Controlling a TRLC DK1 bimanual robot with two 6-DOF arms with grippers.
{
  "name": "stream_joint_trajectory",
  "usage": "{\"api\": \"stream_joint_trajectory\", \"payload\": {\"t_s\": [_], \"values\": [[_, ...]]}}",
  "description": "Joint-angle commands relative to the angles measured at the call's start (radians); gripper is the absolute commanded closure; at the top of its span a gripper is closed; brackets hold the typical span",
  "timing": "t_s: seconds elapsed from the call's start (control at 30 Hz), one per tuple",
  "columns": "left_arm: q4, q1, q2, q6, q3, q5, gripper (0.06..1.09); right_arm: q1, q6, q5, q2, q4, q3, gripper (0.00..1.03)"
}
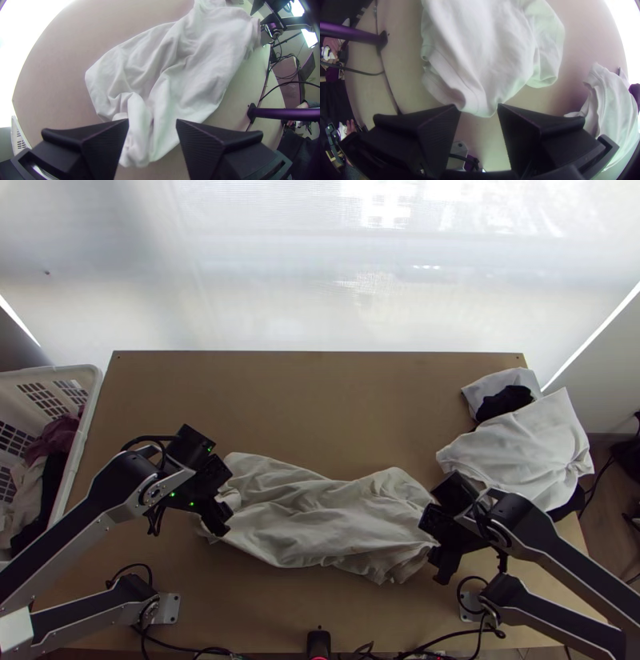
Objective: Fold the t-shirt
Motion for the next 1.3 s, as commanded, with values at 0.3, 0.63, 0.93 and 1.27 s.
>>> {"api": "stream_joint_trajectory", "payload": {"t_s": [0.3, 0.63, 0.93, 1.27], "values": [[0.0, 0.196, -0.02, 0.01, 0.103, 0.006, 0.11, -0.252, 0.038, -0.023, 0.116, -0.036, 0.228, 0.16], [0.065, 0.225, 0.0, 0.013, 0.029, 0.023, 0.11, -0.235, 0.119, -0.054, 0.346, 0.15, 0.218, 0.12], [0.088, 0.247, -0.014, 0.021, -0.017, 0.021, 0.11, -0.223, 0.139, -0.054, 0.491, 0.236, 0.192, 0.12], [0.103, 0.256, -0.046, 0.021, -0.057, 0.021, 0.11, -0.146, 0.173, -0.052, 0.489, 0.248, 0.106, 0.13]]}}
